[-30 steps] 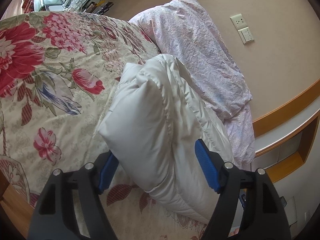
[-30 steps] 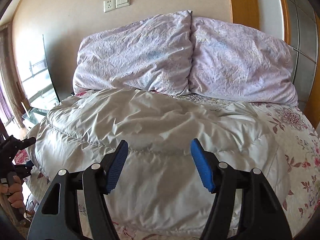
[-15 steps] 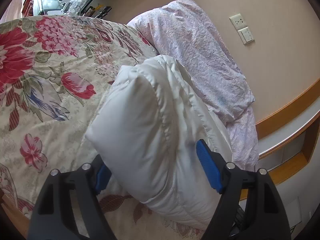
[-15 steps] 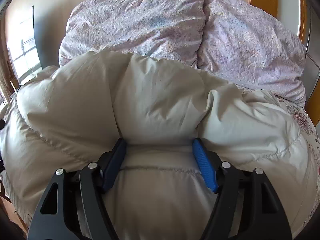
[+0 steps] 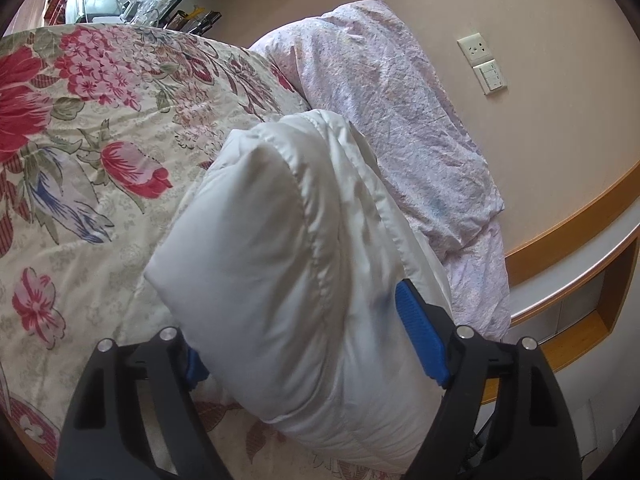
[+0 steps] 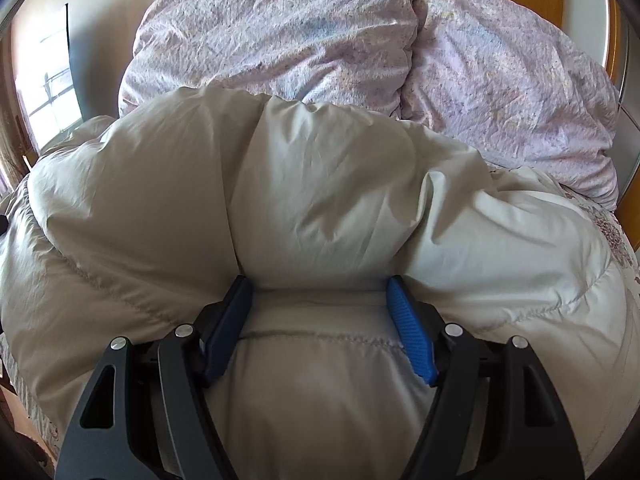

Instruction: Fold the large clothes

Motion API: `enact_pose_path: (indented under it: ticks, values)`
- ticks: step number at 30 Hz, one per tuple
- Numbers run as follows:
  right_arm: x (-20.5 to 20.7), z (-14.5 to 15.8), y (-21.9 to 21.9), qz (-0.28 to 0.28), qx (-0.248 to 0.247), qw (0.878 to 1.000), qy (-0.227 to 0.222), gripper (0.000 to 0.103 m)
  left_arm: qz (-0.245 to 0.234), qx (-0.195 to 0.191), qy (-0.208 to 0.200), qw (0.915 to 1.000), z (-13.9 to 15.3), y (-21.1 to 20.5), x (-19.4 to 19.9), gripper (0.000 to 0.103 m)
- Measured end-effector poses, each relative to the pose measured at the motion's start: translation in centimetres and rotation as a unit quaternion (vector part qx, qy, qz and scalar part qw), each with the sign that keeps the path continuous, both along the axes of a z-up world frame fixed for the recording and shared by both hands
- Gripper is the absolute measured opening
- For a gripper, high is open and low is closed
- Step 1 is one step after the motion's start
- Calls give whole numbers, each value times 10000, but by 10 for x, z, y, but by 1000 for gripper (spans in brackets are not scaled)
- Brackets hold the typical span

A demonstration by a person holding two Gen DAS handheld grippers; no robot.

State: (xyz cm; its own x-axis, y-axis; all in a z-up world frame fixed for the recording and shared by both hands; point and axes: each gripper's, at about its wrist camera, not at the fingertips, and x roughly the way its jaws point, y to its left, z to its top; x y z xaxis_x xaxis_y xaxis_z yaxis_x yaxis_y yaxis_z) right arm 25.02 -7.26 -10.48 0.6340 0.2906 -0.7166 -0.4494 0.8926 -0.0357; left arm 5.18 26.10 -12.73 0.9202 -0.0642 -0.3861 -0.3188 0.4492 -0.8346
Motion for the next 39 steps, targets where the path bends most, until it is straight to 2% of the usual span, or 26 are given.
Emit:
enact_pose_path:
  ticks: [3, 5, 7, 9, 11, 12, 13, 16, 20, 24, 28, 31, 37, 39]
  values:
    - [0, -1, -1, 16, 33, 10000, -13, 72, -22, -445, -314, 9985, -4, 8, 0, 79]
    - [-1, -1, -1, 21, 53, 10000, -20, 72, -54, -845, -693, 9940, -8, 15, -4, 77]
    - [-1, -1, -1, 20, 42, 10000, -24, 72, -73, -1007, -912, 9907, -10, 17, -7, 76]
    - [-1, -1, -1, 15, 33, 10000, -31, 72, -91, -763, -798, 9938, -6, 13, -5, 75]
    - [-1, -1, -1, 19, 26, 10000, -37, 72, -116, -390, -442, 9982, -1, 8, 3, 74]
    - [-1, -1, -1, 18, 26, 10000, -41, 72, -122, -351, -307, 9988, -2, 7, 7, 74]
    - [0, 0, -1, 19, 24, 10000, -46, 72, -123, -397, -217, 9989, -5, 9, 11, 71]
    - [0, 0, -1, 22, 32, 10000, -43, 72, -64, -579, -190, 9981, -6, 14, 16, 70]
    - [-1, 0, -1, 27, 26, 10000, -44, 72, 25, -980, -336, 9946, -11, 23, 15, 69]
    - [0, 2, -1, 39, 24, 10000, -56, 72, 61, -1305, -405, 9906, -17, 30, 8, 62]
    - [-1, 3, -1, 32, 8, 10000, -71, 72, 44, -1233, -309, 9919, -15, 30, 7, 57]
    - [-2, 3, 0, -1, -23, 10000, -87, 72, 3, -941, -165, 9954, -7, 27, 10, 51]
    - [-10, 13, 3, -253, -51, 9996, 78, 72, -35, -619, 130, 9980, -4, 27, 12, 51]
    - [-13, 15, 1, -292, 87, 9994, 144, 72, -15, -530, 185, 9984, -4, 26, 12, 51]
